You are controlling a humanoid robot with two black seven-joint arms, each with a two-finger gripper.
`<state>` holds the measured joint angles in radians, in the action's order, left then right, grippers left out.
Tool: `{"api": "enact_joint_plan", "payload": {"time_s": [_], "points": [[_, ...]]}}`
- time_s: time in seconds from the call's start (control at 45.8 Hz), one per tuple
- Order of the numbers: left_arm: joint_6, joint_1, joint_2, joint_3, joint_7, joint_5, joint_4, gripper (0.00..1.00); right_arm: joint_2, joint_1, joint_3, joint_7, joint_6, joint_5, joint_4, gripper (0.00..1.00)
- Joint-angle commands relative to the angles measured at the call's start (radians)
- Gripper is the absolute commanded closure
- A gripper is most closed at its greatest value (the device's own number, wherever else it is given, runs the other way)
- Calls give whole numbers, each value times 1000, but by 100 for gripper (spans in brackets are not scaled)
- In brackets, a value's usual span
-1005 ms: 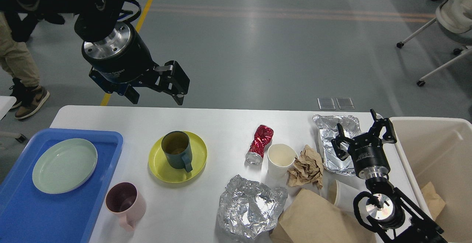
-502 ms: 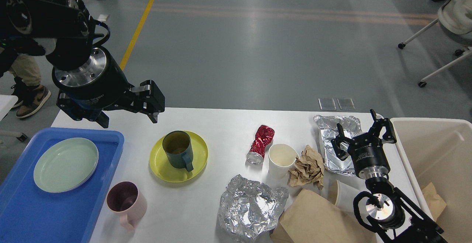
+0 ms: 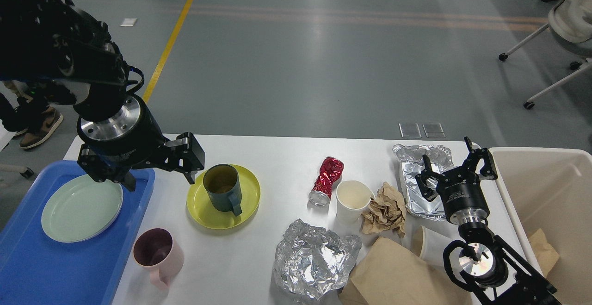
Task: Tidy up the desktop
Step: 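Lower the left gripper onto the pink mug and grasp it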
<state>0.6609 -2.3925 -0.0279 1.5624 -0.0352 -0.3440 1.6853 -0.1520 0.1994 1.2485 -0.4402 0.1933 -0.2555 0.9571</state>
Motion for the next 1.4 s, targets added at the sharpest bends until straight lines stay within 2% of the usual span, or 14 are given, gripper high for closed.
{"api": "enact_joint_plan", "payload": {"time_s": [0.0,0.218,0.437,0.612,0.939,1.092,1.333,1.376], "points": [[-104,122,-62,7,3,57,1,9,0,0,0,0,0,-1,0,0],[-311,350,-291,-25,-2,157,-32,10,0,0,0,0,0,1,0,0],[-464,625,-421,-130,0,300,-143,10,0,0,0,0,0,-1,0,0],[-489,753,-426,-202,3,303,-240,10,0,0,0,0,0,-1,0,0],[-489,883,-414,-260,1,307,-361,10,0,0,0,0,0,-1,0,0],[-489,943,-389,-297,1,339,-391,21,0,0,0,0,0,1,0,0],[-486,946,-386,-311,3,338,-391,46,0,0,0,0,0,-1,0,0],[-486,946,-386,-314,3,338,-391,53,0,0,0,0,0,-1,0,0]]}}
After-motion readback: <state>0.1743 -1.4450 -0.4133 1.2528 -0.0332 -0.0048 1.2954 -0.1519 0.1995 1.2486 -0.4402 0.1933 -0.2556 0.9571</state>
